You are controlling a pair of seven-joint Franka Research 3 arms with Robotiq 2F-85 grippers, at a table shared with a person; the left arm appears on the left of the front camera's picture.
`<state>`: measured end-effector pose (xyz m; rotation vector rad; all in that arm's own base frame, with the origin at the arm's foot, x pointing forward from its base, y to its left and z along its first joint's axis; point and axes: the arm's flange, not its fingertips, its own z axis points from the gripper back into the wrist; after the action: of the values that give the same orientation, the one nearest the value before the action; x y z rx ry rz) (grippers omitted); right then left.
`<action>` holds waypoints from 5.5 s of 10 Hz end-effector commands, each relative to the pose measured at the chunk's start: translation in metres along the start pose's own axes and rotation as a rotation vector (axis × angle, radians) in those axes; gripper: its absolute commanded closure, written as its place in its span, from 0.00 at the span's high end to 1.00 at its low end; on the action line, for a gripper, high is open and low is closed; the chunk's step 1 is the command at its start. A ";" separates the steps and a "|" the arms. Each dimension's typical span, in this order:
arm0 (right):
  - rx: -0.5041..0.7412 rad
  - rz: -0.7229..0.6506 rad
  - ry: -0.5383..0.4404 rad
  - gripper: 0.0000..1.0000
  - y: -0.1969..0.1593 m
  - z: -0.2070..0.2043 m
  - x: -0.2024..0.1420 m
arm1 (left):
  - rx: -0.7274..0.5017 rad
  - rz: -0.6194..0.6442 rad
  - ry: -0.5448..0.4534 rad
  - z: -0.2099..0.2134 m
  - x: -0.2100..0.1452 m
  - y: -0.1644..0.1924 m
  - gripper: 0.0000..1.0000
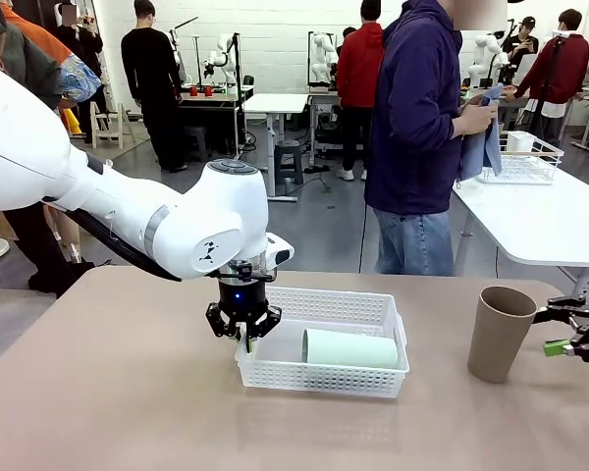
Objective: Clean and organize the cups into the basket.
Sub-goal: Pick up the Reusable plastic cup from the right side of the table and stack it inside the Organizing basket in the center of the table.
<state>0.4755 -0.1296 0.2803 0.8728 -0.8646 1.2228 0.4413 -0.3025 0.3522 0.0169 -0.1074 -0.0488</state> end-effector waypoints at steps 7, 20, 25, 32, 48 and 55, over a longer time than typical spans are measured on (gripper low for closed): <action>0.137 0.007 0.067 1.00 -0.008 -0.069 -0.008 | 0.001 -0.003 -0.006 0.002 -0.002 0.001 0.00; 0.157 0.035 -0.030 0.00 0.034 -0.083 0.051 | 0.001 -0.003 -0.006 0.002 -0.002 0.001 0.00; 0.050 0.022 -0.081 0.00 0.090 -0.059 0.184 | 0.001 -0.003 -0.006 0.002 -0.002 0.001 0.00; 0.063 0.040 -0.075 0.00 0.092 -0.046 0.197 | 0.001 -0.003 -0.006 0.002 -0.002 0.001 0.00; 0.024 0.176 1.077 0.80 0.063 -0.318 0.313 | 0.001 -0.003 -0.006 0.002 -0.002 0.001 0.00; 0.117 0.175 1.070 0.80 0.036 -0.349 0.283 | 0.001 -0.003 -0.006 0.002 -0.002 0.001 0.00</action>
<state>0.4962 0.3028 0.3926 0.1144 0.0099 1.6108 0.4412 -0.3025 0.3521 0.0171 -0.1071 -0.0488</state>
